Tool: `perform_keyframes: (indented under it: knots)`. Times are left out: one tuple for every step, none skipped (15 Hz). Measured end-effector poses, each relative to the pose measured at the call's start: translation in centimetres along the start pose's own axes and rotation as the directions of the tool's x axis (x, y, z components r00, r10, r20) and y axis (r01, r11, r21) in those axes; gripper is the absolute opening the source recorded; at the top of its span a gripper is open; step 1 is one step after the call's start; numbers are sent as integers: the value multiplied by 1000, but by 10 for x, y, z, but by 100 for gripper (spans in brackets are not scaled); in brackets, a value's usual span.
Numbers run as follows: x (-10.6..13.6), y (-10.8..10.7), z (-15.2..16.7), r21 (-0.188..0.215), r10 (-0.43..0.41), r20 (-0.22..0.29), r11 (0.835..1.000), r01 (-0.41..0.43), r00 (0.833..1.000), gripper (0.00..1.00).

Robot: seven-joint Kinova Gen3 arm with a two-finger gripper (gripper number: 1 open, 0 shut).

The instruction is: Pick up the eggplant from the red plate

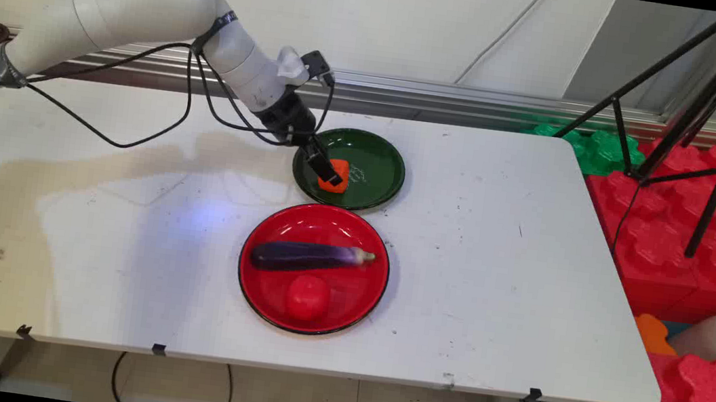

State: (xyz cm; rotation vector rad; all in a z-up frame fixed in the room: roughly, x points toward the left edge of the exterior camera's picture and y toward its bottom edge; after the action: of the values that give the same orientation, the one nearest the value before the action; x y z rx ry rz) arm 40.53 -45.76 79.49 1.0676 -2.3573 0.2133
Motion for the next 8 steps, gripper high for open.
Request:
perform_keyframes:
  knots:
    - [0, 0, -2, 3, -2, -3, 1000, 2, 1000, 100]
    - [0, 1, -4, 4, -1, -5, 1000, 1, 1000, 100]
    - [0, 2, -8, 7, 1, -9, 1000, -1, 1000, 100]
    - [-1, 2, -12, 9, 5, -13, 1000, -5, 1000, 100]
    - [-1, 3, -16, 11, 8, -16, 1000, -8, 1000, 100]
    - [-1, 4, -20, 12, 11, -19, 1000, -10, 1000, 100]
    - [-2, 4, -25, 14, 15, -22, 1000, -14, 1000, 100]
    - [-3, 5, -29, 14, 18, -25, 1000, -18, 1000, 100]
